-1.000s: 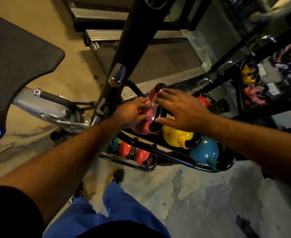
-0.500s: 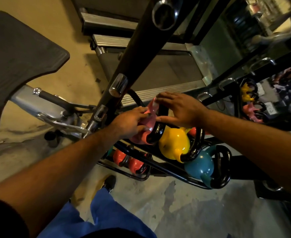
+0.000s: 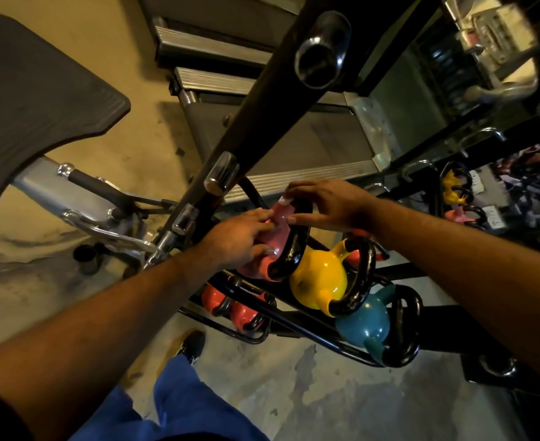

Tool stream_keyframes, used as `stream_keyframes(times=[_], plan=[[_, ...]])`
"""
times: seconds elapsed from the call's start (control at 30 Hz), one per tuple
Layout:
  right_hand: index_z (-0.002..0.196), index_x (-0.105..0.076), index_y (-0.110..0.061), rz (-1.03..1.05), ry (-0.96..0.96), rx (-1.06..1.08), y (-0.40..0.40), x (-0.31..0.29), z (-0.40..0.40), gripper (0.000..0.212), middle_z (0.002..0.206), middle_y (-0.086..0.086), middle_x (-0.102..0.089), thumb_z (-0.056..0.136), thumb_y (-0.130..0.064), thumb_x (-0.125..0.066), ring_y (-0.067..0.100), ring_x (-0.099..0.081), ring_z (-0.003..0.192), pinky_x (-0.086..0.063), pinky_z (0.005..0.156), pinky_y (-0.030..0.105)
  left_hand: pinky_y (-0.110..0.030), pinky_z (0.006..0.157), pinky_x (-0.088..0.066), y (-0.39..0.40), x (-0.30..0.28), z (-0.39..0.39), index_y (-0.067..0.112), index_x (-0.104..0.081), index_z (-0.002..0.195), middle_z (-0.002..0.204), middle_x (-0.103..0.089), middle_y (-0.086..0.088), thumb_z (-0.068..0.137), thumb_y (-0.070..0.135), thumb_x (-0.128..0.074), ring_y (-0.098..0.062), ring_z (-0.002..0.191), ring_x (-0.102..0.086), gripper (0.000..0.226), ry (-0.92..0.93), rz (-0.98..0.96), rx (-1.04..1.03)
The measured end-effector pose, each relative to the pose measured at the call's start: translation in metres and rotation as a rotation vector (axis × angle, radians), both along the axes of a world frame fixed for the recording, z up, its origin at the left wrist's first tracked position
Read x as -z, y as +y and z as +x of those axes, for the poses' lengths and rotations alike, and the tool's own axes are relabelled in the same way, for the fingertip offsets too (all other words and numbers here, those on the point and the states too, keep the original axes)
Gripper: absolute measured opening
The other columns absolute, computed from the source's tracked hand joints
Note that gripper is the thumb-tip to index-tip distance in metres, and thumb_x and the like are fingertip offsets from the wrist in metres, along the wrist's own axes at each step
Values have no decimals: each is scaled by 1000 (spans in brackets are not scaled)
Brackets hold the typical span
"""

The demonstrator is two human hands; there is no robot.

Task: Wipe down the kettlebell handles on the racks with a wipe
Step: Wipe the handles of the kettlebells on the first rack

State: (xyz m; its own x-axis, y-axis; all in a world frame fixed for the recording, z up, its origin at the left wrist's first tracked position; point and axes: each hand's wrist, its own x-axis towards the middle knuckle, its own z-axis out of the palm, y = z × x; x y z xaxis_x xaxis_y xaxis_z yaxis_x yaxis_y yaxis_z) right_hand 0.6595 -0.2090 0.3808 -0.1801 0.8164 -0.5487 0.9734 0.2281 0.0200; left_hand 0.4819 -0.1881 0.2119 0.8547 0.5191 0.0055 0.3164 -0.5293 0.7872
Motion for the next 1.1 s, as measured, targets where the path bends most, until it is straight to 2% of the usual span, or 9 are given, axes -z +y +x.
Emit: stream_keyframes(times=[0.13, 0.23, 0.4, 0.57, 0.67, 0.8, 0.93, 1.03, 1.1], plan=[[133, -62, -19, 5, 2, -23, 3, 10, 1, 68, 141, 2, -56, 93, -70, -40, 18, -57, 120, -51, 94, 36, -35, 119, -26, 0, -2, -3, 32, -38, 149, 161, -22, 14, 91, 48, -61, -9, 147, -21, 65, -10, -6, -10], [134, -60, -21, 46, -3, 43, 8, 10, 4, 62, 129, 3, -64, 95, -66, -42, 19, -62, 109, -53, 88, 36, -31, 117, -21, -1, -6, -4, 30, -42, 147, 161, -23, 12, 92, 47, -61, -11, 148, -20, 61, 9, 9, -7], [125, -65, -19, 23, 63, 25, 9, 11, 0, 69, 123, 1, -64, 92, -71, -35, 16, -63, 103, -56, 86, 39, -34, 120, -22, 1, -5, -4, 31, -37, 150, 162, -21, 13, 92, 47, -59, -9, 149, -16, 64, 14, -19, -2], [121, -69, -16, 51, 99, -7, 3, 11, 3, 65, 131, 2, -62, 92, -66, -39, 16, -61, 113, -54, 91, 35, -32, 117, -26, 2, -2, -4, 34, -36, 150, 161, -20, 15, 91, 48, -60, -8, 147, -20, 65, -17, -5, 5], [118, -70, -15, 105, 139, 52, 1, 12, 2, 60, 124, 3, -65, 94, -62, -41, 17, -63, 105, -55, 87, 38, -31, 118, -21, 1, -3, -3, 33, -36, 150, 162, -20, 15, 92, 48, -59, -8, 148, -17, 64, 8, -19, -1], [118, -71, -15, 136, 173, 28, -5, 18, 3, 62, 133, 5, -63, 94, -66, -46, 17, -61, 117, -52, 96, 35, -28, 116, -23, 3, -2, -4, 31, -40, 149, 161, -22, 13, 91, 46, -62, -9, 147, -20, 64, -23, -8, 3], [119, -72, -14, 223, 220, 40, -8, 8, 9, 42, 123, 6, -68, 97, -47, -58, 20, -65, 110, -55, 91, 37, -25, 116, -18, 3, -3, -3, 31, -41, 148, 161, -22, 12, 92, 44, -62, -9, 148, -18, 62, -14, -16, 3], [112, -74, -14, 227, 237, -41, -15, 13, -1, 48, 117, 4, -71, 95, -54, -52, 18, -63, 114, -54, 94, 36, -30, 118, -20, 3, 0, -3, 33, -38, 149, 161, -24, 11, 91, 45, -63, -10, 148, -19, 64, -22, -21, -5], [114, -74, -17, 253, 208, -12, -16, 15, 2, 50, 119, 3, -71, 95, -57, -49, 17, -64, 112, -56, 92, 39, -33, 119, -22, 3, 0, -3, 34, -37, 150, 161, -24, 11, 91, 46, -62, -10, 148, -19, 65, -16, -23, 2]])
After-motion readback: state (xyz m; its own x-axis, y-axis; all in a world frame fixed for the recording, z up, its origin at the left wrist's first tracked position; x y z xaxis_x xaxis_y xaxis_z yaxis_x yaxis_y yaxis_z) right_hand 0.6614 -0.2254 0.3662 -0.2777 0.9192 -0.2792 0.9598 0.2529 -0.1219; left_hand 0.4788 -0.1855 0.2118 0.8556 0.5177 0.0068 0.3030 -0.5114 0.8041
